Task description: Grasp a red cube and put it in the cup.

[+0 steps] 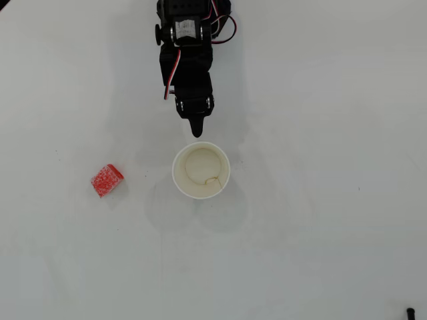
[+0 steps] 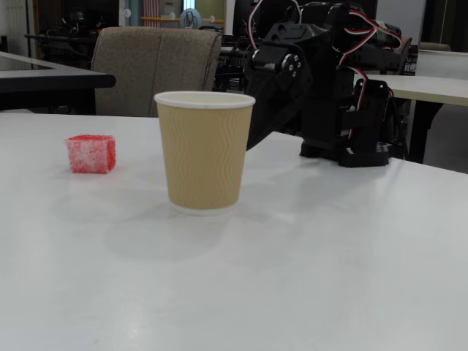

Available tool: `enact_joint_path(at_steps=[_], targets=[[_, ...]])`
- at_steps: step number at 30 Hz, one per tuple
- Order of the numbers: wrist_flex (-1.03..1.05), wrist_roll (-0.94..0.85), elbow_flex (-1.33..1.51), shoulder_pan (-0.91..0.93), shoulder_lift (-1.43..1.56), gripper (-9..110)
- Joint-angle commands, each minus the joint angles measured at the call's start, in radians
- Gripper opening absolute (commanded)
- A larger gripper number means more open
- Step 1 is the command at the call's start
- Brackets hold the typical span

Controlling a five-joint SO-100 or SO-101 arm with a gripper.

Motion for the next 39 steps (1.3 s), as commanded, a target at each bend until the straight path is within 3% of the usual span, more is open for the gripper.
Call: enact_joint_path(at_steps=[1, 27, 39], targets=[[0.003, -0.008, 0.072, 0.005, 0.014, 0], [0.000, 0.012, 0.072, -0.025, 0.015, 0], [-0.023, 0.186, 0.072, -0.052, 0.015, 0]])
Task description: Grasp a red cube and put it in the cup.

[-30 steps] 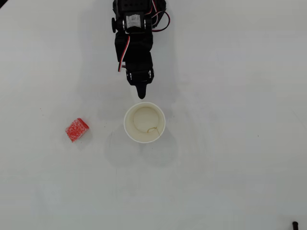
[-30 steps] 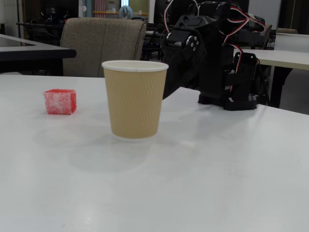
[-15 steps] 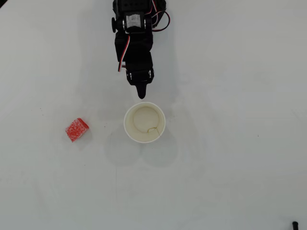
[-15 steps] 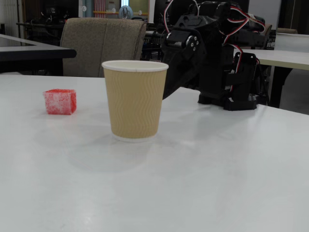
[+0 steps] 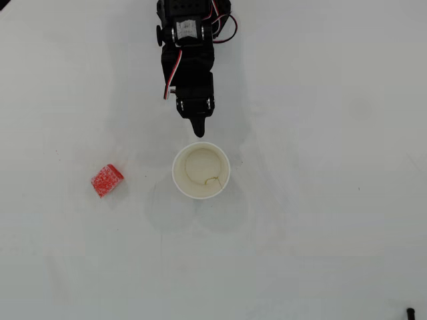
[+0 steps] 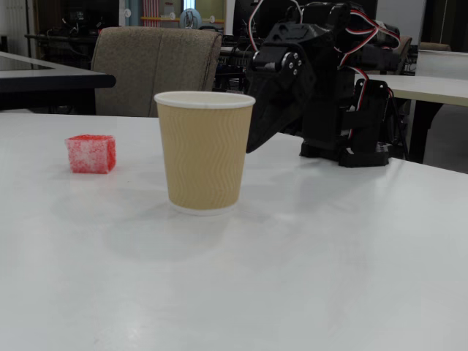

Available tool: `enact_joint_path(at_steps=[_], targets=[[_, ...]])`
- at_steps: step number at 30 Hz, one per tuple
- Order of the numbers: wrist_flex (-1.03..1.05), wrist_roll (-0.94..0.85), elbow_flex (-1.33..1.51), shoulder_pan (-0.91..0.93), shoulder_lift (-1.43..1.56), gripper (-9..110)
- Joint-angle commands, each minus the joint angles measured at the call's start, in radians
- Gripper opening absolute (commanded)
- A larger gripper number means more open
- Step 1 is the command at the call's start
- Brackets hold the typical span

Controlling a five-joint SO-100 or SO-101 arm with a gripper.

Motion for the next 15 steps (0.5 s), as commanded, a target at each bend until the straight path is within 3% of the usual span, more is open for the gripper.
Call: enact_joint_path(at_steps=[1, 15], targets=[[-0.023, 0.072, 0.072, -0.009, 0.015, 0], [-0.015, 0.130, 0.072, 0.037, 0.015, 0]])
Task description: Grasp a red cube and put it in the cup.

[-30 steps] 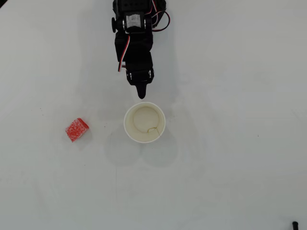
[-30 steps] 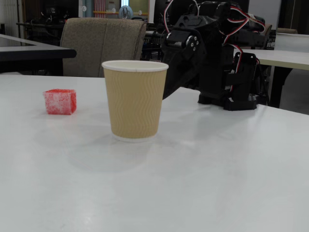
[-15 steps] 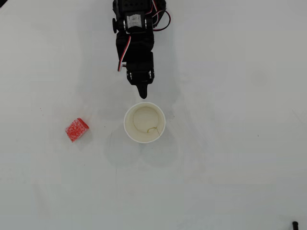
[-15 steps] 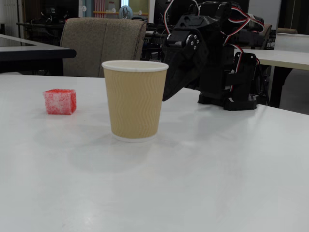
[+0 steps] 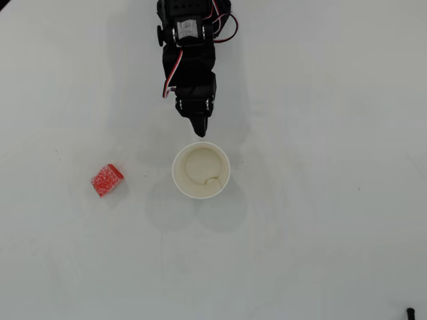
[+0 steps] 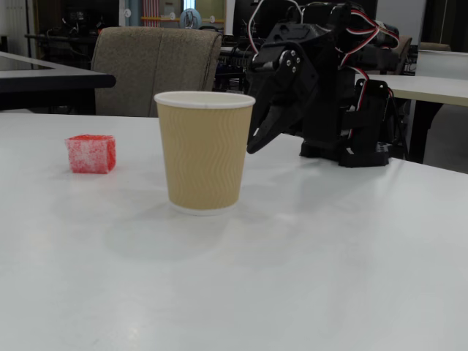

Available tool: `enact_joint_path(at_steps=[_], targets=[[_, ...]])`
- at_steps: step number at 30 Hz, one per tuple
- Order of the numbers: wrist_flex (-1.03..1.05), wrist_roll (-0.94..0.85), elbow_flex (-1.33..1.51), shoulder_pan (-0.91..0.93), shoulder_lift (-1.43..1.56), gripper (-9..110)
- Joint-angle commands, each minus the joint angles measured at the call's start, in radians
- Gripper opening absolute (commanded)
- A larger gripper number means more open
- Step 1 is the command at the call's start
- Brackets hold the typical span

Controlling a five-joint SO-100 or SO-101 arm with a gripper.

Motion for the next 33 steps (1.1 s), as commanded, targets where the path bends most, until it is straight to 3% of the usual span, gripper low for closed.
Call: enact_joint_path(at_steps=[1, 20, 23, 33], targets=[[-0.015, 0.014, 0.072, 0.043, 0.015, 0], [-0.021, -0.040, 0.072, 0.442, 0.015, 0], [-0.054, -0.153, 0.072, 0.482, 0.015, 0], [-0.164, -0.770, -0.144, 0.551, -0.192, 0]])
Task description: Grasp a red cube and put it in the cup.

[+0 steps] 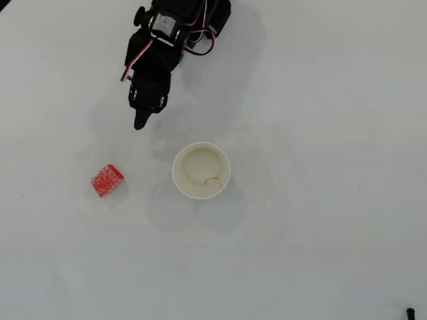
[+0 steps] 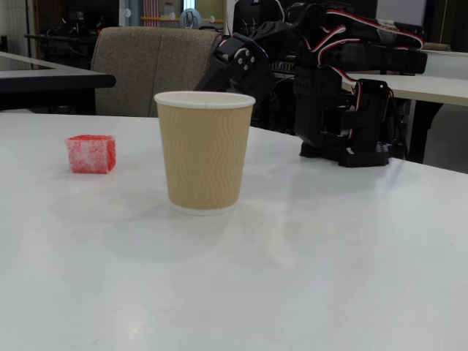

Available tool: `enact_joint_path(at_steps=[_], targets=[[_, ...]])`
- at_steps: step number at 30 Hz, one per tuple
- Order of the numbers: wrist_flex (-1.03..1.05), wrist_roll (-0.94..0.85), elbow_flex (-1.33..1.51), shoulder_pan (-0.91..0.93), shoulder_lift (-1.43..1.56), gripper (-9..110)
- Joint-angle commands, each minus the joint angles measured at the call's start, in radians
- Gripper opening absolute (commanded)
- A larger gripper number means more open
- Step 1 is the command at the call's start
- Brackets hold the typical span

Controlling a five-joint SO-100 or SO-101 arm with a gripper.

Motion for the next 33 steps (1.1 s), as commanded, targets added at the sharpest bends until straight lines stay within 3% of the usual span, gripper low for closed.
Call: enact_joint_path(at_steps=[1, 7, 12, 20, 26, 33], targets=[[-0.063, -0.247, -0.130, 0.005, -0.152, 0], [-0.103, -0.523, -0.342, 0.020, -0.502, 0], [-0.126, -0.603, -0.538, 0.043, -0.738, 0], [-0.339, -0.724, -0.784, 0.100, -1.062, 1], [-0.380, -0.842, -0.983, 0.123, -1.295, 16], [-0.413, -0.922, -1.074, 0.140, -1.385, 21]])
